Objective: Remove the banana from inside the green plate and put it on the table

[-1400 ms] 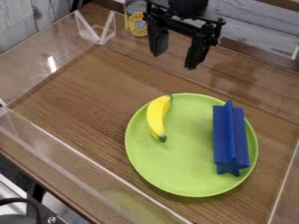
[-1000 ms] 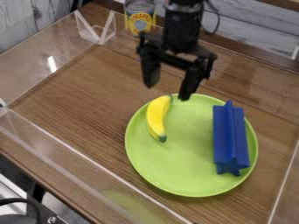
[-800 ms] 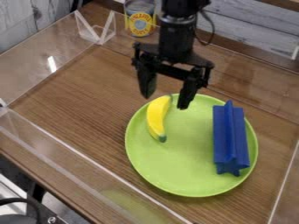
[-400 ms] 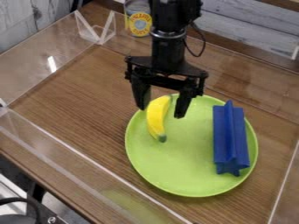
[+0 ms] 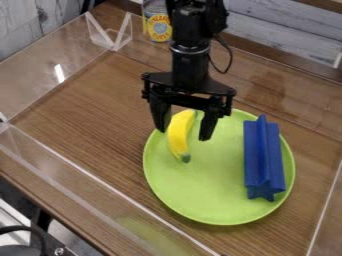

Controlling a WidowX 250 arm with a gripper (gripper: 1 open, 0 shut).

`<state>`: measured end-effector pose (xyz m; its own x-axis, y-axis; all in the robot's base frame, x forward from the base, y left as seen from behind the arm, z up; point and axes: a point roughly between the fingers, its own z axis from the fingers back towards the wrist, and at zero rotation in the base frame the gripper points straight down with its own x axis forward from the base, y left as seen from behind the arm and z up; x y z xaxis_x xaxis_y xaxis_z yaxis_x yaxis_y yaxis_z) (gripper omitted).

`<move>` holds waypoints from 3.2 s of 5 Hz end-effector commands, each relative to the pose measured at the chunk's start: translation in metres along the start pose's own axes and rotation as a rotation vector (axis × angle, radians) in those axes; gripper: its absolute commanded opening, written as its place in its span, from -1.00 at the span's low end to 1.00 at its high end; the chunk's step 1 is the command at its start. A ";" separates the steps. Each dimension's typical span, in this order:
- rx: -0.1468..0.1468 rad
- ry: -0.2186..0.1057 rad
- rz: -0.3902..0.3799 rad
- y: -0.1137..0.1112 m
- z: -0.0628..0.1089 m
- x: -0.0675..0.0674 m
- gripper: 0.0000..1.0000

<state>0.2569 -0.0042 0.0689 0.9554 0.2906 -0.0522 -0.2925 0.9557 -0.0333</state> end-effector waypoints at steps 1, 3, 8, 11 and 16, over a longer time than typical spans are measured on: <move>-0.009 -0.036 0.003 -0.003 0.003 0.003 1.00; -0.003 -0.038 0.018 -0.007 -0.008 0.004 1.00; 0.034 -0.044 -0.004 -0.012 -0.012 0.009 1.00; 0.042 -0.041 -0.024 -0.015 -0.009 0.010 1.00; 0.031 -0.038 -0.036 -0.012 -0.027 0.011 1.00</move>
<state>0.2686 -0.0158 0.0427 0.9648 0.2623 -0.0194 -0.2623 0.9650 0.0000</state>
